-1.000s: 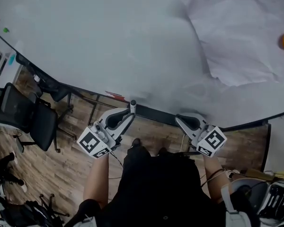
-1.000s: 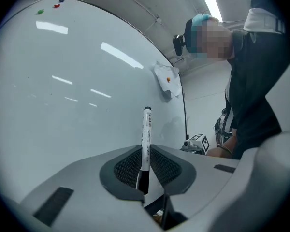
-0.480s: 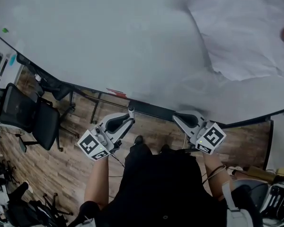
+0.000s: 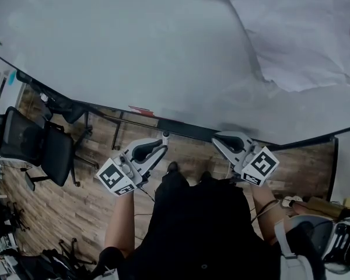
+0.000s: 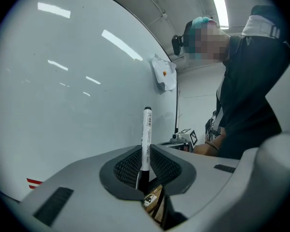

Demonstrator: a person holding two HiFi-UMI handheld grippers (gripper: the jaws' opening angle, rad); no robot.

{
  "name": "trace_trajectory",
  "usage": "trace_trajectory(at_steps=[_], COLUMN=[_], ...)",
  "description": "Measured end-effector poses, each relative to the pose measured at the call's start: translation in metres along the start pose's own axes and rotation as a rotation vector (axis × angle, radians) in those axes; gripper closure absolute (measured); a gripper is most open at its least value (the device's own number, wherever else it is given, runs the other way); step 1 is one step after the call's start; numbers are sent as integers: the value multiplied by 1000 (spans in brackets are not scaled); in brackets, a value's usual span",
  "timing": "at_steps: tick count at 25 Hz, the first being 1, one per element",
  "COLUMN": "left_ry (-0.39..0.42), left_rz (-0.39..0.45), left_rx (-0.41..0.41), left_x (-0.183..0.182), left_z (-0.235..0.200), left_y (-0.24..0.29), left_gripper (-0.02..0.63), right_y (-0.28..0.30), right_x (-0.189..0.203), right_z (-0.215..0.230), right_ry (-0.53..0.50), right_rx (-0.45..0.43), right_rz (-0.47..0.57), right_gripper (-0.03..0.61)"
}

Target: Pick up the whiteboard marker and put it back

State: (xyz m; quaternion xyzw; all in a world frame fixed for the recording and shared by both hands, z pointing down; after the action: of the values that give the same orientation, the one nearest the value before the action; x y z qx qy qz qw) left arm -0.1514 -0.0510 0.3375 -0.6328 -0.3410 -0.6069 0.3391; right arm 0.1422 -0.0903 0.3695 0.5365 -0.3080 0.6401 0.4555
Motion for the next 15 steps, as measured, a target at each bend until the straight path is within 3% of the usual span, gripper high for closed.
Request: trace_trajectory(at_steps=[15], left_ry=[-23], left_rz=[-1], left_rx=[17], left_x=[5], left_z=[1], left_y=[3], left_gripper=[548], right_y=[0], right_x=[7], right_z=[1], right_ry=[21], right_rx=[12], right_rz=[3], right_gripper=[554])
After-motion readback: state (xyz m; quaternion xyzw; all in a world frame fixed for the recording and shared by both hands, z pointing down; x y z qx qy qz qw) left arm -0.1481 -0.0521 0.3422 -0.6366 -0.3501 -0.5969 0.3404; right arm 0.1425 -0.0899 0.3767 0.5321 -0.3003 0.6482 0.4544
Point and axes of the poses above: the fingertips, and each gripper's own axes: y forward along the fingers, z to its right, x out of its underside, the point moved 9 cm from there along -y, backward along the fingers, and after that the axes turned 7 degrees about y, right-handed, at the moved point
